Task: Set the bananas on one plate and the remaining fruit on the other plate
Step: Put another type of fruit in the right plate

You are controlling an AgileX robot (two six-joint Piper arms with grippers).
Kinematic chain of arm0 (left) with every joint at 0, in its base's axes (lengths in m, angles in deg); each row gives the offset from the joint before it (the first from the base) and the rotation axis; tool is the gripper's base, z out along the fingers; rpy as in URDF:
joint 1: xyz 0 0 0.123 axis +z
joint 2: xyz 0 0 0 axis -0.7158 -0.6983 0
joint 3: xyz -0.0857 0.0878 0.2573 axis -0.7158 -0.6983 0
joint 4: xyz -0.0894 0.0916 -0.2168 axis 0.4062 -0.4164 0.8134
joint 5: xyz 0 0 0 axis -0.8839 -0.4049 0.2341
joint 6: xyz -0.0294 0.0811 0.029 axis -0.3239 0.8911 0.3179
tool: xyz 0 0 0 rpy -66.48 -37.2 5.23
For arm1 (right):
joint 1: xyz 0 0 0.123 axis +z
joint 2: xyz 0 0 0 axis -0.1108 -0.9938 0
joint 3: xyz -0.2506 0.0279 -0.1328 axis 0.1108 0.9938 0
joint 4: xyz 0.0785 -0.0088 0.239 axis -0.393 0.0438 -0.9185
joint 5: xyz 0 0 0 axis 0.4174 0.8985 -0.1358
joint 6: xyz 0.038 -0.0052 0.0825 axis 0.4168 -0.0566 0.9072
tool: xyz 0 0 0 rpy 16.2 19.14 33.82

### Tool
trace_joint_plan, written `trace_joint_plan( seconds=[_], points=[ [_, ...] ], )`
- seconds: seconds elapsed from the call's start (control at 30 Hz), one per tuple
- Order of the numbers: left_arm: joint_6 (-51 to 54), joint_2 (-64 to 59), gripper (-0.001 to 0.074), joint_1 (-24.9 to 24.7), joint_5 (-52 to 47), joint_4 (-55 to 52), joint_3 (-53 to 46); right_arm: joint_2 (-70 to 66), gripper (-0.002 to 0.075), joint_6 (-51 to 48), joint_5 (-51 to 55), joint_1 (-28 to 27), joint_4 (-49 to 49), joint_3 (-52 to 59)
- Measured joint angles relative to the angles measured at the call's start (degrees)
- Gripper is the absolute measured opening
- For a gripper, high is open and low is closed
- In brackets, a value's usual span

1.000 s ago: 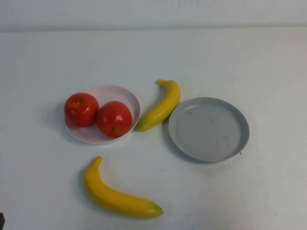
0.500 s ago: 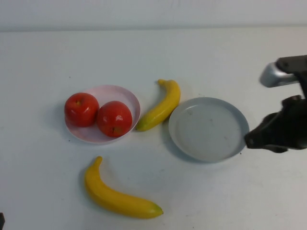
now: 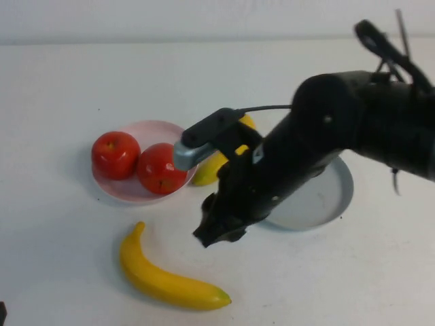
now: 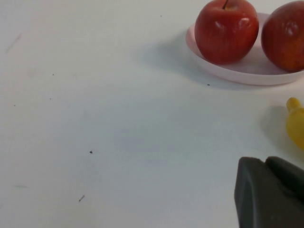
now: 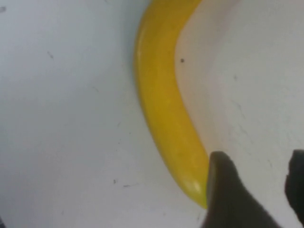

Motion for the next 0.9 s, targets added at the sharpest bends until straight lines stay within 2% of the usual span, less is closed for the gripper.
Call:
trace_joint_plan(
  seconds=[0.1,0.2,0.43,0.9],
  points=[
    [0.0,0.0,0.0,0.0,0.0,0.0,0.0,-4.5,0.0335,-0.1,1.7,2.2,1.2,-4.7],
    [0.0,0.0,0.0,0.0,0.0,0.0,0.0,-8.1,0.0393,-0.1,2.8,4.6,3.1,-8.3],
    [0.0,0.0,0.0,0.0,0.0,0.0,0.0,-13.9,0.0416,-0.4,4.7,11.3,9.0,-12.5],
    [0.0,0.0,0.0,0.0,0.0,0.0,0.0,-19.0,0.0417,-0.4,1.9,12.9,13.0,-12.9]
  ],
)
